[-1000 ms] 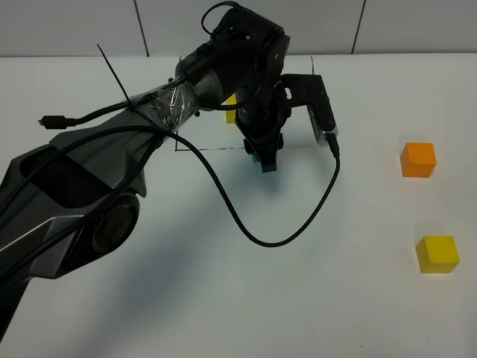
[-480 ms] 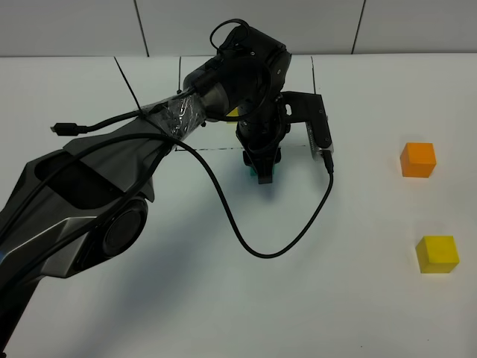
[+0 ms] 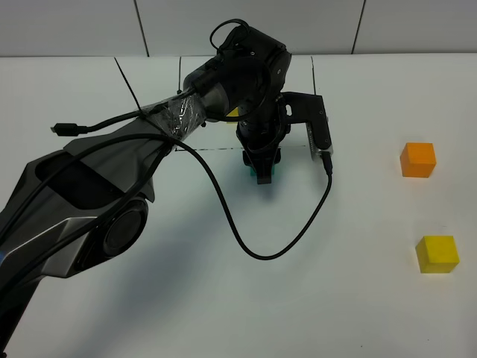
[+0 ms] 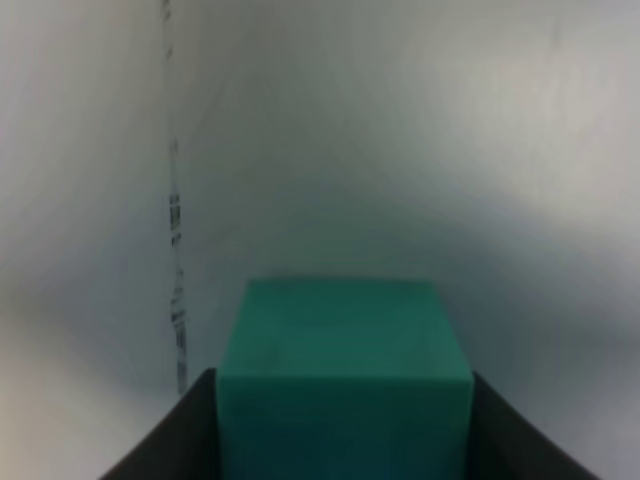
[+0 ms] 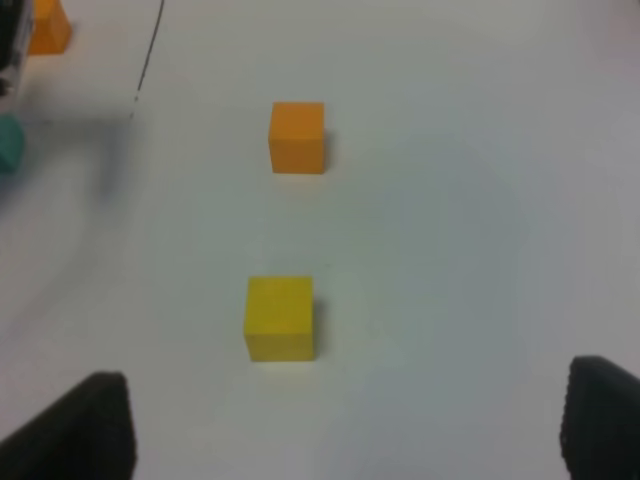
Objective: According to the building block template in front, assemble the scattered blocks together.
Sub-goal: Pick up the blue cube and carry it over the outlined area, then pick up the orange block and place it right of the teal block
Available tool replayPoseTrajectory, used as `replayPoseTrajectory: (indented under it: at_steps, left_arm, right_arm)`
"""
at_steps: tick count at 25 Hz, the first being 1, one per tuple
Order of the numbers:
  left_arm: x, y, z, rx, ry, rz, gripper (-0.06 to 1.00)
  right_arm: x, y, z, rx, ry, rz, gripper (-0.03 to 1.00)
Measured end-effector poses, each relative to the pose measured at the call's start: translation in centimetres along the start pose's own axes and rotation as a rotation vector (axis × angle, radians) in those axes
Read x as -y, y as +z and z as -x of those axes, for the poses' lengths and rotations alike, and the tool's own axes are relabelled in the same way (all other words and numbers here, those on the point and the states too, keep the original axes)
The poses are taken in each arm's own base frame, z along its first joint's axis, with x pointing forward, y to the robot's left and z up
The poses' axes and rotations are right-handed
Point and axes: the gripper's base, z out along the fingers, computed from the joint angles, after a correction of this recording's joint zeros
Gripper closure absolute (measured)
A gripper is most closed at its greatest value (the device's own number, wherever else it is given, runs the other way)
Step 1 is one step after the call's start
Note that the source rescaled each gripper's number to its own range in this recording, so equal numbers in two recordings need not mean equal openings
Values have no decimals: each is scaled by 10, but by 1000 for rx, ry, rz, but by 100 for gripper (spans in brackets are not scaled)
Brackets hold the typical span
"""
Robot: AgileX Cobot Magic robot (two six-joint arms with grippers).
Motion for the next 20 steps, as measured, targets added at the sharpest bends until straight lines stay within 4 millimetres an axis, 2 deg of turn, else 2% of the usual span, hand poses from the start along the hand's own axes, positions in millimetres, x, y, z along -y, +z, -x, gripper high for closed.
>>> replayPoseTrajectory:
  at_steps: [16,18,20]
  left_arm:
    - [0,0,0,5,26,-3,92]
    - [1,1,1,5,25,-6,82]
    - [1,5,1,2,25,-13,62]
  right_arm:
    - [0,0,0,0,1,0,24]
    - [0,0,0,0,1,0,24]
    - [0,0,0,0,2,0,24]
